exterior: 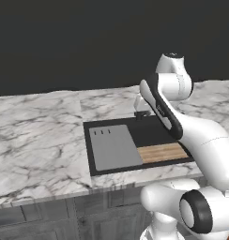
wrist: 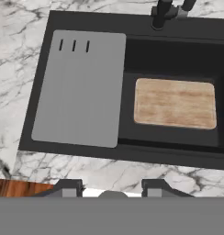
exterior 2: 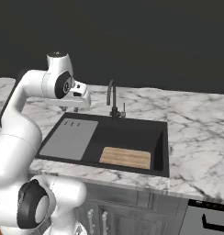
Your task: Turn on the sink faucet with hot water and rinse the cutting board for ten seconds, then turn off the faucet. Push the cutting board to reach the water if necessary.
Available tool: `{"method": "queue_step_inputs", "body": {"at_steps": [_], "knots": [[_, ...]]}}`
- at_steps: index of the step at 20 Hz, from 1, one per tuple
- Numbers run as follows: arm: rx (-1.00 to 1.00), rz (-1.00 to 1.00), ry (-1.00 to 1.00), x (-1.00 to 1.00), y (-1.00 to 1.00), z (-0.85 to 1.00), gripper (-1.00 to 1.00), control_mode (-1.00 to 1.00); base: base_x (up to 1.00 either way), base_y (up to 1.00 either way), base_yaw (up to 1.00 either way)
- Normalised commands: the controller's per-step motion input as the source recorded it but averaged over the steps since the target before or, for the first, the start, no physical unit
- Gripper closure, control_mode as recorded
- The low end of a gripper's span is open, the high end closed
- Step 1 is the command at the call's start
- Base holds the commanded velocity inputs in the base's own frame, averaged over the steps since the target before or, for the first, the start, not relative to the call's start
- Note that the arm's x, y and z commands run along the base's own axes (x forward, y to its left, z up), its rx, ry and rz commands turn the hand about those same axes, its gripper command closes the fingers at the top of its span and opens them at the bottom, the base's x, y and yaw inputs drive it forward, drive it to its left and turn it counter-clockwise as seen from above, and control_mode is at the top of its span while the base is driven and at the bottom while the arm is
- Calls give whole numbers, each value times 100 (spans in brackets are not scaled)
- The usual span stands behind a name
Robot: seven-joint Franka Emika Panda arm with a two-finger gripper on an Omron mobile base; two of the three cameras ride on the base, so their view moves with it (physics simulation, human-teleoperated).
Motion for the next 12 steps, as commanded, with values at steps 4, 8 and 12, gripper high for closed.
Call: {"method": "queue_step_inputs", "body": {"at_steps": [4, 8, 12], "knots": [[0, 1, -3, -9, -21, -1, -100, -100, 0, 0, 0], [1, 9, -17, -28, -79, -7, -100, -100, 0, 0, 0], [6, 13, -22, -9, -92, -14, -100, -100, 0, 0, 0]]}}
